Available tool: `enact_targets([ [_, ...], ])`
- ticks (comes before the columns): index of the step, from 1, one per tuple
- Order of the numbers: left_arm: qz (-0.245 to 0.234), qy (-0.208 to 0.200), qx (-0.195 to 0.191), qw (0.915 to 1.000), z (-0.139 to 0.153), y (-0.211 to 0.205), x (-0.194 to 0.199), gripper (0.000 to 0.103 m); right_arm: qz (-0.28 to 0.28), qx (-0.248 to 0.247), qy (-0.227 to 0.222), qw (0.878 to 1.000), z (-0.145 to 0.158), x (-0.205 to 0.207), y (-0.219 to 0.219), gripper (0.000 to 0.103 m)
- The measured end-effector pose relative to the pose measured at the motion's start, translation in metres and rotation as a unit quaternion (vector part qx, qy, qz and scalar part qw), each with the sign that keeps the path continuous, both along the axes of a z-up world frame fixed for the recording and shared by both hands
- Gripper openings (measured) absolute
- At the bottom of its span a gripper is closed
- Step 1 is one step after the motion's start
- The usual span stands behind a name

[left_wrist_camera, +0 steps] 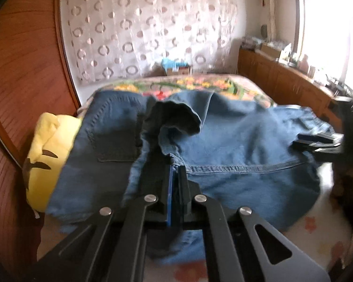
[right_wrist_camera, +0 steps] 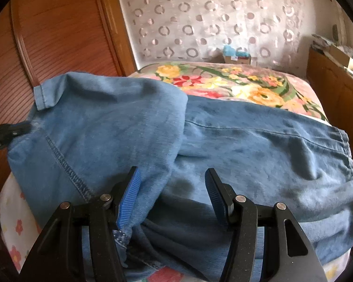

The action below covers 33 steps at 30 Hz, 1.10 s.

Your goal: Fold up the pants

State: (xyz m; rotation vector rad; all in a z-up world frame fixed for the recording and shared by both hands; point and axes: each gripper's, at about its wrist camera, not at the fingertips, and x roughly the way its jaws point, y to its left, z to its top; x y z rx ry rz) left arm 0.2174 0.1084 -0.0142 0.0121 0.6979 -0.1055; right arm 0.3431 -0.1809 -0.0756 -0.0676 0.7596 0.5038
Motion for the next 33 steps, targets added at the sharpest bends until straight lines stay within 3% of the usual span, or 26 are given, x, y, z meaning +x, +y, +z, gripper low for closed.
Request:
enact_targets([
  [5,0.008,-0.001,-0.01,0.9999,0.013,0.01,-0.026,0.002,-0.001,-0.013,-0.013,1.0,0.003,-0.006,0.006,0.058],
  [12,0.015,0.016,-0.01,0.9997,-0.003,0.015,-0.021,0.011,-0.002,-0.021,-0.022,1.0,0.003,-0.008,0.008,0.058],
  [20,-0.001,0.003,-0.013,0.9999,0.004,0.011,0.013,0.021,-0.003,-0.022,-0.024,0.999,0.004,-0.008,0.006,0.058],
  [25,0.009,0.016,-0.006,0.9998,-0.003,0.01,0.047,0.022,-0.003,-0.028,-0.031,0.999,0.005,-0.011,0.01,0.058],
  [33,0.025,0.034,-0.004,0.9991,-0.018,0.015,0.068,0.022,0.001,-0.029,-0.037,0.999,0.006,-0.016,0.014,0.058],
])
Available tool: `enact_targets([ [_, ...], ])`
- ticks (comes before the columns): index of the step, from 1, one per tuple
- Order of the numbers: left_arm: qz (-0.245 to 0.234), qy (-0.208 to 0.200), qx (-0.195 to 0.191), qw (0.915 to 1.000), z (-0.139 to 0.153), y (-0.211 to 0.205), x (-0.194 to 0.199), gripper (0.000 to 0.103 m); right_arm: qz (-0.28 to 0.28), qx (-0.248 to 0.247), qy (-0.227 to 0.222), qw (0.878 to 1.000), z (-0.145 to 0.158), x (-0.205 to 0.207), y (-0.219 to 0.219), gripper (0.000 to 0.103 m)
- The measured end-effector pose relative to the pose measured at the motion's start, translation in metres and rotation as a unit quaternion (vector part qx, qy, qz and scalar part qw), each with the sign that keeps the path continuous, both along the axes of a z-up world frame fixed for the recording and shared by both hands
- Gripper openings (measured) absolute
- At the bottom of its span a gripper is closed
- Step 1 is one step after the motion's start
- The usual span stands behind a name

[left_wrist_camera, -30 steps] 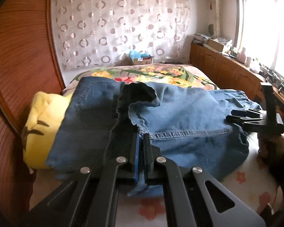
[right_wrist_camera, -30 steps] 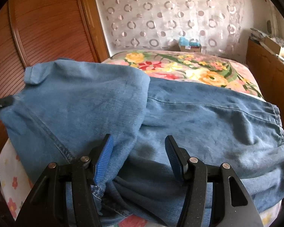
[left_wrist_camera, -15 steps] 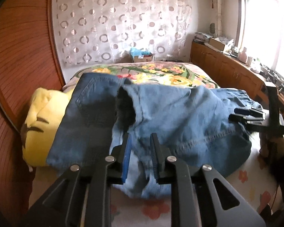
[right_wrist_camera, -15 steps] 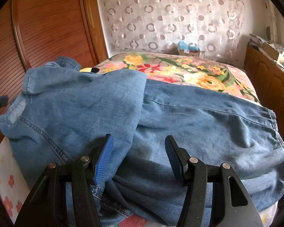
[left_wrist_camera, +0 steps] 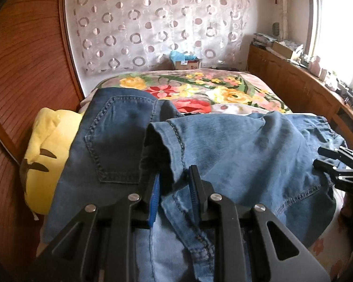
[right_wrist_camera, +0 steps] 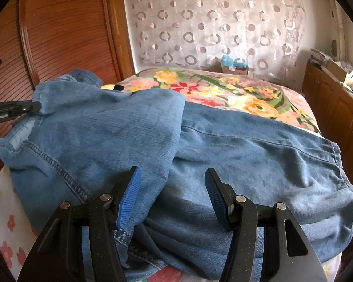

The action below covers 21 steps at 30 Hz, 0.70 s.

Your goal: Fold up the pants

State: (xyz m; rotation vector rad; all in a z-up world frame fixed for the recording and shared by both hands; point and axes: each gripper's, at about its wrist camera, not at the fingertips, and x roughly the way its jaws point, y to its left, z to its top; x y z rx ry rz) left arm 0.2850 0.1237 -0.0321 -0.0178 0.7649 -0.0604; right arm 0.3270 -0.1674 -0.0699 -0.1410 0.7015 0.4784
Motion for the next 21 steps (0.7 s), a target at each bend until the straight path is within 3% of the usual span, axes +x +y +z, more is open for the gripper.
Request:
enact_targets([
  [4,-0.023,-0.029,0.004,0.9993,0.011,-0.006,0.0,0.022,0.001,0.002,0.0,1.0,0.0,0.0,0.0,0.058],
  [6,-0.034,-0.031,0.014,0.9989,0.018,-0.009,0.004,0.006,0.001,0.002,0.0,1.0,0.0,0.0,0.001,0.058],
  [9,-0.035,-0.025,0.026,0.9987,0.025,-0.007,0.016,0.001,0.001,0.003,0.0,1.0,0.0,0.0,0.0,0.058],
  [17,0.0,-0.056,0.058,0.9967,0.055,0.021,0.042,0.001,-0.001,0.003,-0.001,1.0,0.0,-0.001,0.003,0.058],
  [21,-0.013,-0.04,0.051,0.9978,0.05,0.025,0.048,0.005,-0.001,0.003,-0.001,1.0,0.0,-0.001,0.002,0.058],
])
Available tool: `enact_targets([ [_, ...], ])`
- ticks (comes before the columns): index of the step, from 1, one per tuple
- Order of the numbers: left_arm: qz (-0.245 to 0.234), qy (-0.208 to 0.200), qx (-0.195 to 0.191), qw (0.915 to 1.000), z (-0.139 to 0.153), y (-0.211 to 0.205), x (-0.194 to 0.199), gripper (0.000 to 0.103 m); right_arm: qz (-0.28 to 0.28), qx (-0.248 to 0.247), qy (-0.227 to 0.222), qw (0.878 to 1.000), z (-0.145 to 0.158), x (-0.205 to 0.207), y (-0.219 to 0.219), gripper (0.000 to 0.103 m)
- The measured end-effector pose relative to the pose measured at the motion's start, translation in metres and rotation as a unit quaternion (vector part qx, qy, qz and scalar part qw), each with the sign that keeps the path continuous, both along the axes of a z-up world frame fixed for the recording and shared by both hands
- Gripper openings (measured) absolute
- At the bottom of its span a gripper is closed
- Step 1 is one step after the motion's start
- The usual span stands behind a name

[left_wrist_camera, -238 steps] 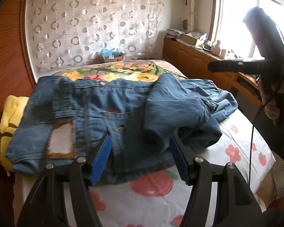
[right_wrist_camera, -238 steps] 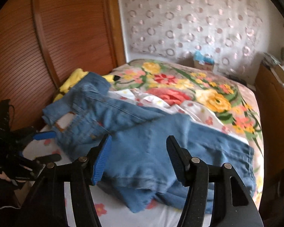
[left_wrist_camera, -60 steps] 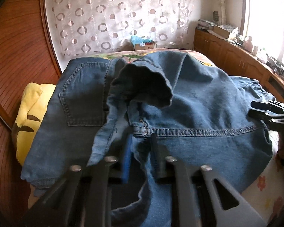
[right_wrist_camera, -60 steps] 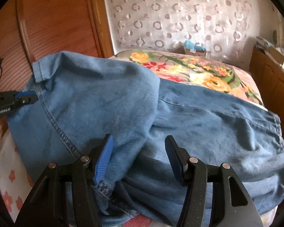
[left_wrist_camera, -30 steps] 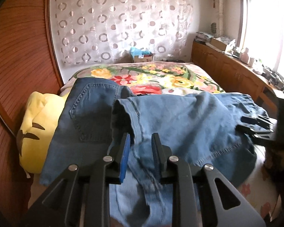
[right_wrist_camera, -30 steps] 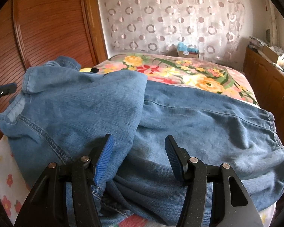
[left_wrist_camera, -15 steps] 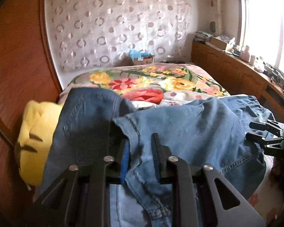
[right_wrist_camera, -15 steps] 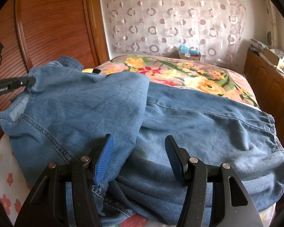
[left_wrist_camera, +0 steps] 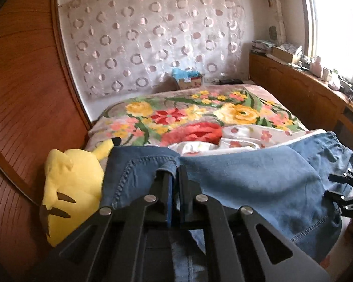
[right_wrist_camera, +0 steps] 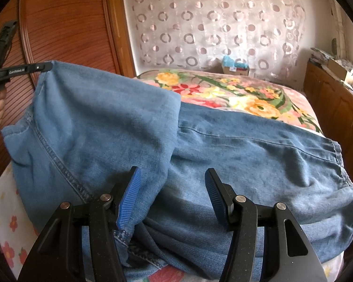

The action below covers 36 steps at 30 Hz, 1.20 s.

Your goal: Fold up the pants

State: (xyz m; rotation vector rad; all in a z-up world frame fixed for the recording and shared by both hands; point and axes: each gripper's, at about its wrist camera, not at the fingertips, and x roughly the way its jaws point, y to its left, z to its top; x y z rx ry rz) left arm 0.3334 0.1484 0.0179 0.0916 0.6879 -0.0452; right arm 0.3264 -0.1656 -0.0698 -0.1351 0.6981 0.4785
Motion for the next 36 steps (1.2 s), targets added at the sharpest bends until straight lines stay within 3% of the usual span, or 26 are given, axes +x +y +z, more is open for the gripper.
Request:
enact_targets([
  [6,-0.012,0.014,-0.009,0.9998,-0.01,-0.005,-0.017,0.019,0.0,0.0,0.0,1.0,0.0,0.0,0.001,0.058],
  [9,-0.012,0.024,-0.017,0.9995,-0.015,-0.004,-0.029,0.021,0.0,0.0,0.0,1.0,0.0,0.0,0.0,0.058],
  [19,-0.031,0.055,-0.049,0.9968,-0.037,-0.024,-0.085,0.022,0.0,0.0,0.0,1.0,0.0,0.0,-0.001,0.058],
  [31,-0.007,0.11,-0.035,0.9933,-0.079,-0.032,-0.104,0.022,0.001,-0.001,-0.004,1.0,0.001,0.0,-0.001,0.058],
  [36,-0.004,0.091,-0.036,0.9952,-0.079,-0.03,-0.112,0.02,0.0,0.0,-0.005,1.0,0.004,0.0,-0.002,0.058],
])
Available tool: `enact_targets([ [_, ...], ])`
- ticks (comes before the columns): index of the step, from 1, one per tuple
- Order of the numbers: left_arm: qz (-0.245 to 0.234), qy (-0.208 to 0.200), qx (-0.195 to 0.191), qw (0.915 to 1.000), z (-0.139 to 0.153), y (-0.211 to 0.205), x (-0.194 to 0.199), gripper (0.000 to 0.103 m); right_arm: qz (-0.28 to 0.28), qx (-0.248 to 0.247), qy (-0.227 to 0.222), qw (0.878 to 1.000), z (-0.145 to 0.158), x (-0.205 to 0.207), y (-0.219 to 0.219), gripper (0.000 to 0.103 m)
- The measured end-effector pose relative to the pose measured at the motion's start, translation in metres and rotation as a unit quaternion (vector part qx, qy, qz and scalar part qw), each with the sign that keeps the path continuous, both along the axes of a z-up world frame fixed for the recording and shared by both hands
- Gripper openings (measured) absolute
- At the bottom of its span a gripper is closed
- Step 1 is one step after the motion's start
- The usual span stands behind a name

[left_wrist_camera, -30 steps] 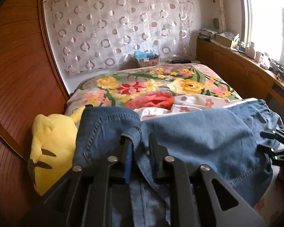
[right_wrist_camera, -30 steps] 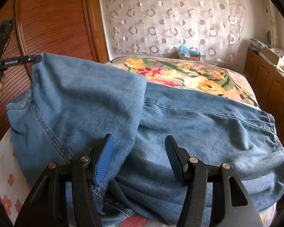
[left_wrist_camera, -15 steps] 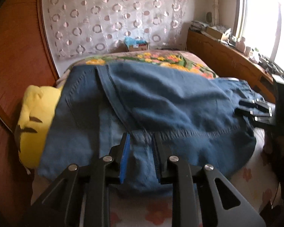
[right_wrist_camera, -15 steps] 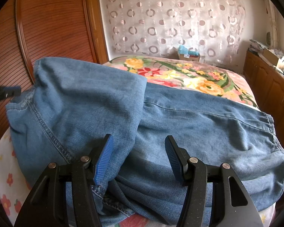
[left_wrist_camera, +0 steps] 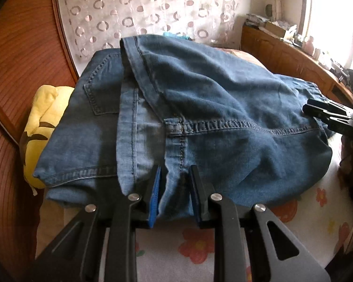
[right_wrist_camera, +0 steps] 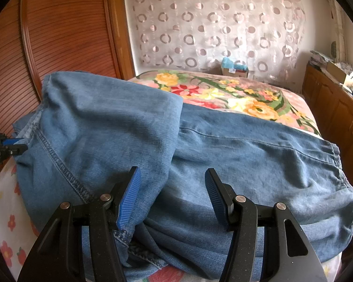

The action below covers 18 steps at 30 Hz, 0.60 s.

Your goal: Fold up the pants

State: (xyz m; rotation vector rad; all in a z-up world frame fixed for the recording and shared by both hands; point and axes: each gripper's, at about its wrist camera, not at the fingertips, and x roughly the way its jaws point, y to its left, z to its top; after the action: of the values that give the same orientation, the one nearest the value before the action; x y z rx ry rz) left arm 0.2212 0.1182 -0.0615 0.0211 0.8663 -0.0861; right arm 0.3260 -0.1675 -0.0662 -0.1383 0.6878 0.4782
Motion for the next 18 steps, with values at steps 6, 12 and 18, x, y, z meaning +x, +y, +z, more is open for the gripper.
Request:
enact_targets([
  [6,0.049,-0.06,-0.011,0.9969,0.023,0.017,-0.014,0.001,0.001,-0.001,0.0,1.0,0.0,0.0,-0.001,0.058],
  [12,0.044,-0.059,-0.035,0.9967,0.032,0.03,-0.02,0.008,0.001,-0.002,-0.001,1.0,0.001,0.0,-0.001,0.058],
  [18,0.03,-0.07,-0.038,0.9963,0.037,0.02,-0.024,0.026,-0.001,-0.003,0.0,1.0,0.002,0.0,0.0,0.058],
])
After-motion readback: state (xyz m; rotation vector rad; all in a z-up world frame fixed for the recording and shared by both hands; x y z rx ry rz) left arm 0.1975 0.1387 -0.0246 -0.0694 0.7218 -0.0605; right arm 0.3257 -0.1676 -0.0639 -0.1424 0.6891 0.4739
